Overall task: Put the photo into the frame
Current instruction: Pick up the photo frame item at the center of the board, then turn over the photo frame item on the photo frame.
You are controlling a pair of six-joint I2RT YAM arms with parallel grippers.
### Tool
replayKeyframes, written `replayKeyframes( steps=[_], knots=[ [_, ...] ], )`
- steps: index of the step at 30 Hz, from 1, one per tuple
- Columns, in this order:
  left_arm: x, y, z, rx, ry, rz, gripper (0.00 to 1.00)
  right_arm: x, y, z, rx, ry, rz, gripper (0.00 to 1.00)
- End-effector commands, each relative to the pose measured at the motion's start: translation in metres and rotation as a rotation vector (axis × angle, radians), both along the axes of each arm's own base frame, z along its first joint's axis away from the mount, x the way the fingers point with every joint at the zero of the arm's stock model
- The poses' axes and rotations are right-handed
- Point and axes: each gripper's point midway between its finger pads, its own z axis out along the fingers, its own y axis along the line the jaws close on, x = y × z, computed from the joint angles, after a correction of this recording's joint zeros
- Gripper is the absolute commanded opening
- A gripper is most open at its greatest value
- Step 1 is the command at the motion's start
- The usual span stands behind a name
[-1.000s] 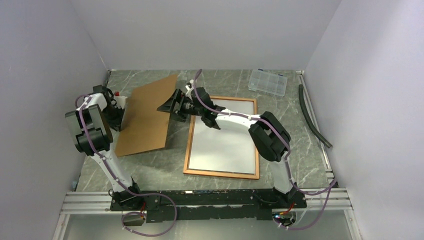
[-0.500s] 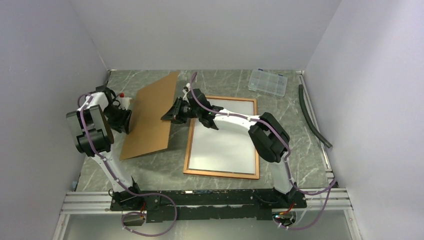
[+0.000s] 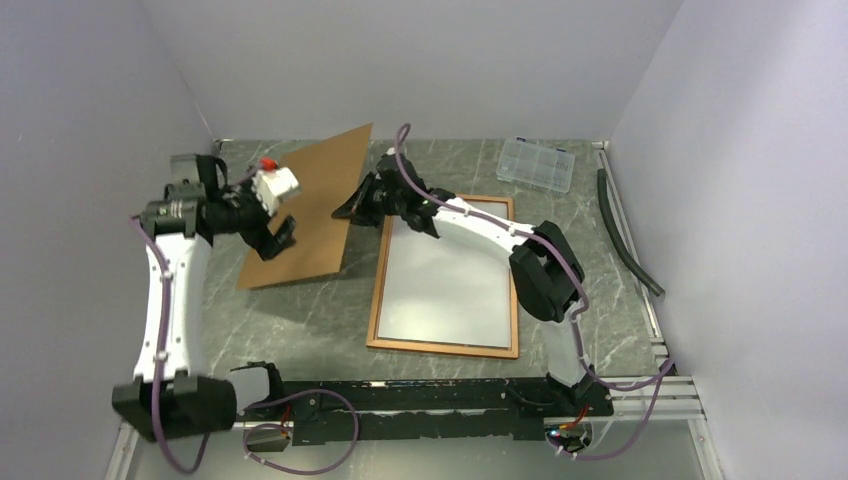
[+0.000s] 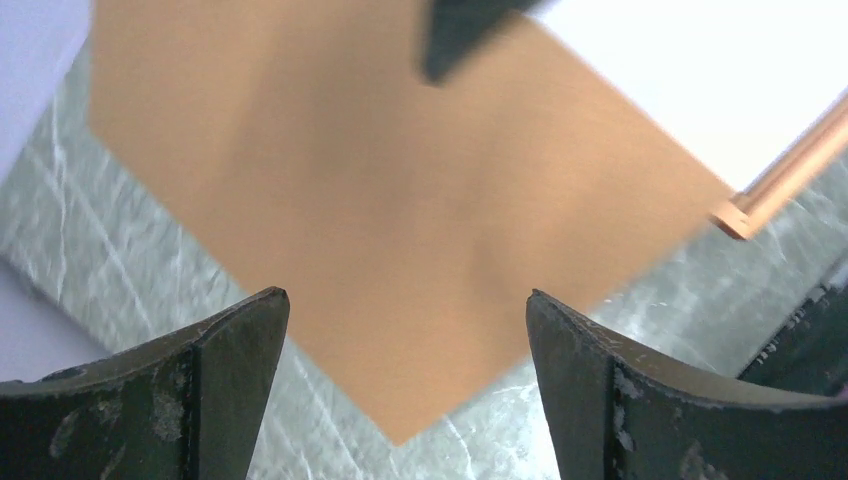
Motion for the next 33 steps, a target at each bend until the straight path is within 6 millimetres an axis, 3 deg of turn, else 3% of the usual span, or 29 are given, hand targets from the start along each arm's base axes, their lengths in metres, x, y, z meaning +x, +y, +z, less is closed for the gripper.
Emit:
replayKeyframes(
  steps=[1, 8, 21, 26, 30, 33],
  knots=[
    [-0.03, -0.035, -0.009, 0.051, -0.064, -0.205, 0.94, 0.037, -0.021, 0.135, 0.227, -0.091, -0.144, 0.0],
    [-0.059, -0.045, 0.011, 0.113, -0.185, -0.287, 0.94, 0.044, -0.033, 0.182, 0.285, -0.102, -0.198, 0.0],
    [-0.023, -0.018, 0.031, 0.485, -0.791, -0.263, 0.89, 0.006, -0.026, 0.185, 0.411, -0.002, -0.122, 0.0],
    [-0.021, -0.002, 0.015, 0.588, -0.732, -0.249, 0.88, -0.003, -0.03, 0.193, 0.44, 0.002, -0.104, 0.0],
    [-0.011, 0.011, 0.012, 0.616, -0.713, -0.181, 0.78, -0.013, -0.034, 0.198, 0.45, 0.005, -0.083, 0.0],
    [-0.006, 0.013, 0.022, 0.605, -0.75, -0.139, 0.6, -0.02, -0.035, 0.199, 0.452, 0.008, -0.06, 0.0]
  ],
)
